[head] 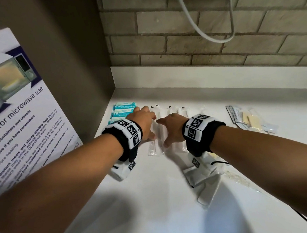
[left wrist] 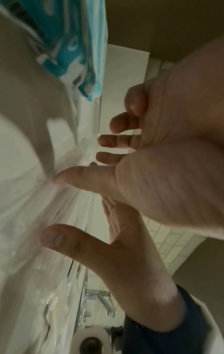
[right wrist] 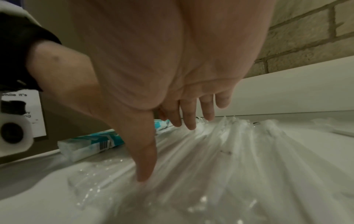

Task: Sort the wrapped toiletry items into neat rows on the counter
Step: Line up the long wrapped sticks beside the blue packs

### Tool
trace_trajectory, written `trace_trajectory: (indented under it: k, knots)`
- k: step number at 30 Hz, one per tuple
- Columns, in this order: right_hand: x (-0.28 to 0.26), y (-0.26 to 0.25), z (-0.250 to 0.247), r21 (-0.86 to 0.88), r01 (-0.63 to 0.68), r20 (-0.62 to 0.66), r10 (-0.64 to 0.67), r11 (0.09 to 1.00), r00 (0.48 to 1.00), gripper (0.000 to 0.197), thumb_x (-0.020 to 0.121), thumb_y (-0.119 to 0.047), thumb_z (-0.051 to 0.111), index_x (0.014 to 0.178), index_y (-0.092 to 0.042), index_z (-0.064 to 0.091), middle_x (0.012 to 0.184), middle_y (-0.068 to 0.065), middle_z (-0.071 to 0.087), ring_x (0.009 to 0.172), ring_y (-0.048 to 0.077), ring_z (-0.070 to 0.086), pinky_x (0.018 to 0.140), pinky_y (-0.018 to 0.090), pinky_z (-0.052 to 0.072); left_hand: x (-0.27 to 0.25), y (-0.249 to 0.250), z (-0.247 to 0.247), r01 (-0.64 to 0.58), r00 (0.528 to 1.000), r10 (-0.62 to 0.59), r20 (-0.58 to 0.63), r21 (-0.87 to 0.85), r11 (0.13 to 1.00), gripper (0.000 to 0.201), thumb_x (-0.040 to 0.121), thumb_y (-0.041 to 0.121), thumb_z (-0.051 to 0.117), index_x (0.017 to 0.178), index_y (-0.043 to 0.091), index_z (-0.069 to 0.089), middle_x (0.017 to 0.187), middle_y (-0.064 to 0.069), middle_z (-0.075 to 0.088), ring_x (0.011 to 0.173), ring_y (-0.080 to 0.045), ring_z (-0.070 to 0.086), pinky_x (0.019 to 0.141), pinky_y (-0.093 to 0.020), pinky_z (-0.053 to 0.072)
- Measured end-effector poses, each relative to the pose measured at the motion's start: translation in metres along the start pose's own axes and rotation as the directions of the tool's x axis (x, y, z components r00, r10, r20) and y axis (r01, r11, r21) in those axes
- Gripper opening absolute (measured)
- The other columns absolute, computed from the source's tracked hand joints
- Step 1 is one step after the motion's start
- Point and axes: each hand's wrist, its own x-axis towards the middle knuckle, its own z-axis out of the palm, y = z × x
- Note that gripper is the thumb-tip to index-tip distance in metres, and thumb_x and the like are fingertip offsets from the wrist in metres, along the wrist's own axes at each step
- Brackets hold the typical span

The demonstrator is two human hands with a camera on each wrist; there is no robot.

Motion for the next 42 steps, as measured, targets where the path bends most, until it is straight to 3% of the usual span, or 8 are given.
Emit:
trace_trajectory:
  k: [3,6,9,12,15,19,33,42]
  knots:
    - [0.002,-0.002,0.003,-0.002,0.003,0.021,-0.003,1.000,1.000,0.089,0.077,-0.045,0.074,0.151,-0.024,0.028,0.138,0.007,0.054,0.134,0.028,0.041,0.106,0.038,0.039,-0.010,0.005,-0.007,0.004,0.998,-0.010,0.065,0.095,0.996,0.068,0.070,0.060,0.072,0.130,0.035,0.052,0.114,-0.002,0.046,0.112,-0.028,0.040,0.097,-0.040,0.040]
    - [0.003,-0.003,0.002,0.013,-0.019,0.032,0.019,1.000,0.999,0.088,0.075,-0.046,0.075,0.148,-0.022,0.034,0.131,0.009,0.058,0.129,0.028,0.044,0.101,0.040,0.045,-0.015,0.006,-0.005,-0.008,0.993,-0.009,0.122,0.145,0.989,0.070,0.071,0.066,0.068,0.132,0.035,0.049,0.104,-0.003,0.041,0.109,-0.029,0.035,0.094,-0.039,0.034]
    - [0.003,-0.005,-0.001,0.048,-0.039,0.040,0.038,0.998,0.999,0.087,0.074,-0.037,0.079,0.146,-0.018,0.035,0.130,0.010,0.058,0.125,0.029,0.050,0.095,0.041,0.050,-0.014,0.001,0.001,-0.078,0.991,0.052,0.127,0.211,0.974,0.069,0.075,0.069,0.061,0.131,0.031,0.050,0.107,0.002,0.056,0.110,-0.027,0.034,0.092,-0.040,0.029]
    - [0.003,-0.006,-0.003,0.088,-0.059,0.046,0.055,0.994,0.997,0.088,0.072,-0.030,0.081,0.145,-0.017,0.032,0.132,0.013,0.054,0.116,0.033,0.058,0.090,0.043,0.053,-0.012,-0.003,-0.001,-0.047,0.990,0.013,0.141,0.239,0.970,0.063,0.075,0.069,0.061,0.123,0.029,0.056,0.104,0.002,0.057,0.106,-0.026,0.031,0.089,-0.040,0.029]
    - [0.004,-0.009,-0.004,0.080,-0.054,0.061,0.049,0.995,0.997,0.088,0.074,-0.029,0.081,0.145,-0.016,0.031,0.132,0.013,0.054,0.114,0.033,0.060,0.088,0.041,0.053,-0.013,-0.005,-0.007,-0.026,0.989,-0.018,0.149,0.288,0.957,0.068,0.076,0.070,0.060,0.131,0.032,0.052,0.114,-0.002,0.055,0.112,-0.029,0.030,0.091,-0.039,0.030]
    - [0.003,-0.012,-0.002,0.111,-0.031,0.085,0.021,0.993,0.996,0.086,0.076,-0.027,0.080,0.146,-0.015,0.031,0.131,0.012,0.055,0.113,0.032,0.060,0.090,0.041,0.053,-0.012,-0.010,-0.009,0.006,0.985,-0.059,0.162,0.306,0.952,0.070,0.076,0.071,0.058,0.134,0.033,0.050,0.119,-0.004,0.051,0.116,-0.030,0.030,0.095,-0.040,0.032]
    - [0.004,-0.012,-0.001,0.215,-0.030,0.079,0.014,0.976,0.997,0.096,0.081,-0.026,0.076,0.153,-0.014,0.014,0.136,0.014,0.054,0.123,0.032,0.055,0.099,0.041,0.048,-0.017,-0.012,-0.011,-0.014,0.989,-0.027,0.144,0.281,0.960,0.070,0.081,0.064,0.060,0.139,0.029,0.045,0.132,-0.003,0.051,0.122,-0.029,0.030,0.099,-0.041,0.028]
    - [0.006,-0.009,0.000,0.245,-0.017,0.093,-0.006,0.969,0.996,0.101,0.082,-0.024,0.075,0.155,-0.014,0.005,0.145,0.014,0.046,0.130,0.030,0.049,0.104,0.039,0.044,-0.007,-0.019,-0.003,-0.011,0.988,-0.031,0.150,0.267,0.964,0.072,0.073,0.072,0.058,0.133,0.034,0.048,0.124,0.001,0.055,0.114,-0.030,0.032,0.096,-0.044,0.034]
